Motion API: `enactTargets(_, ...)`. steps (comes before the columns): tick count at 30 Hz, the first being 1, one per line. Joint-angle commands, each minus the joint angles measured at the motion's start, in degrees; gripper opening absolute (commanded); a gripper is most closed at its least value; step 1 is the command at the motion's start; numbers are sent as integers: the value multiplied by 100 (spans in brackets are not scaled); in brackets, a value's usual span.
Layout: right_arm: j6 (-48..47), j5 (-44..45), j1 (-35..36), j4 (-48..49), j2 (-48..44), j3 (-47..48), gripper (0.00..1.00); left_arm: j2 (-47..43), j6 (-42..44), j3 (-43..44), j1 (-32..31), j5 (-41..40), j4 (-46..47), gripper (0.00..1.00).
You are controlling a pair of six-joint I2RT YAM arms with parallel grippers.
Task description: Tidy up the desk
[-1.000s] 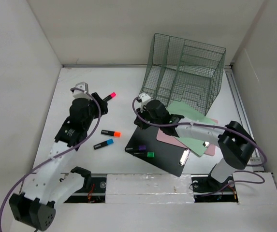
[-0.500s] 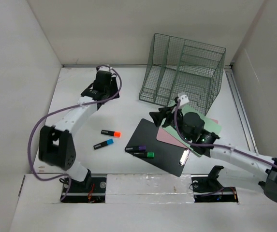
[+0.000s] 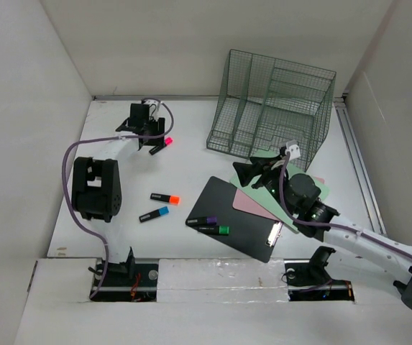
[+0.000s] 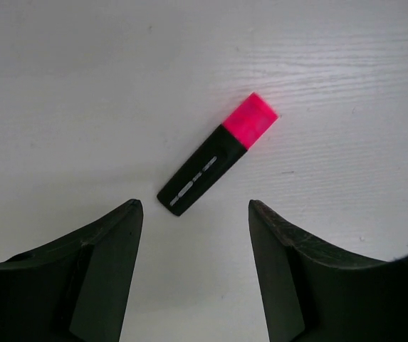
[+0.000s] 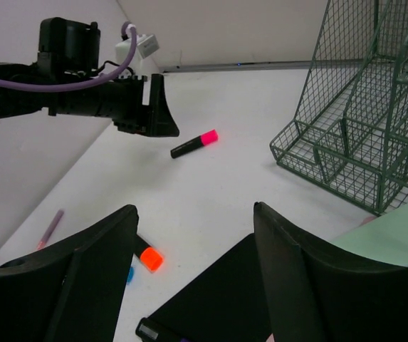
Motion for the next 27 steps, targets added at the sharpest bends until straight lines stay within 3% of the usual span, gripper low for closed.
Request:
enactTargets(1,-34,100,-48,222,-160,74,72,412,811,569,-120,573,-60,57)
enactTargets(7,-43,56,-48,222,-187,82,76,861,1110,1070,-120,740,-298,64)
enactTargets(14,-96,47,-48,222,-46,109,78,1355,1164,1633,3,740,-493,65)
enactTargets(27,-87,65,-101,204,-63,118,75,1451,1128,1106,-110,451,-264,53)
